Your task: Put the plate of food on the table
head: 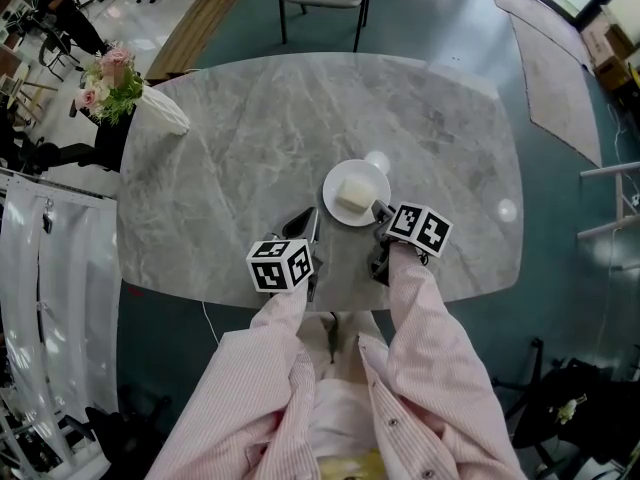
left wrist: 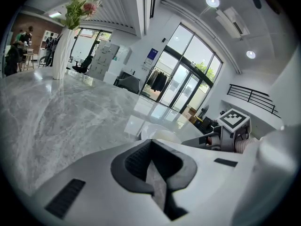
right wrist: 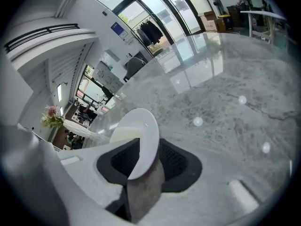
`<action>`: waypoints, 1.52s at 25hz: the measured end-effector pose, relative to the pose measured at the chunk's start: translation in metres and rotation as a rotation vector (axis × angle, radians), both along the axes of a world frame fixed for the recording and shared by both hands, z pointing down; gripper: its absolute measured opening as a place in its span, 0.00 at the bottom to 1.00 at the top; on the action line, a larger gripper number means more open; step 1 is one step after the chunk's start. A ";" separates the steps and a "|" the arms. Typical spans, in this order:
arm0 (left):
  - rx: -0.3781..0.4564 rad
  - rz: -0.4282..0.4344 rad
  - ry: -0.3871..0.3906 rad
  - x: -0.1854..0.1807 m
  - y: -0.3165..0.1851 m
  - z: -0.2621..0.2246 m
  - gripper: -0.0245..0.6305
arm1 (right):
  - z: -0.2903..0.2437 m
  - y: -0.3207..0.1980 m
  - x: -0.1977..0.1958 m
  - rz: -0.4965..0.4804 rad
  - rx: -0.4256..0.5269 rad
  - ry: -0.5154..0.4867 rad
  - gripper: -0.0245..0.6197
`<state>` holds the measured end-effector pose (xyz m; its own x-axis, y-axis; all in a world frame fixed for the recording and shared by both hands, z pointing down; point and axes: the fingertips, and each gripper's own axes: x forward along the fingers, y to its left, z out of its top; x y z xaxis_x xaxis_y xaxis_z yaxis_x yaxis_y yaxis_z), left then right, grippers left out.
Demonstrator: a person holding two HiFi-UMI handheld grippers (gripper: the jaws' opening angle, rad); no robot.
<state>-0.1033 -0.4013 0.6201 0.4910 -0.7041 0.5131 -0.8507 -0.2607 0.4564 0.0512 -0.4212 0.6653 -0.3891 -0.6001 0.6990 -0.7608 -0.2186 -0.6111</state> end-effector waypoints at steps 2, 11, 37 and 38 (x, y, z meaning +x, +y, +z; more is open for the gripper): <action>0.003 0.004 0.000 0.000 -0.001 -0.001 0.03 | -0.002 0.001 0.002 -0.008 0.010 0.021 0.22; 0.067 0.040 -0.007 0.002 0.005 -0.026 0.03 | -0.029 0.007 0.006 -0.127 0.103 0.102 0.16; 0.418 0.020 -0.039 -0.019 0.003 -0.147 0.03 | -0.175 0.012 -0.015 -0.344 0.640 0.062 0.05; 0.429 0.011 -0.039 -0.021 0.002 -0.151 0.03 | -0.180 0.012 -0.014 -0.347 0.665 0.068 0.05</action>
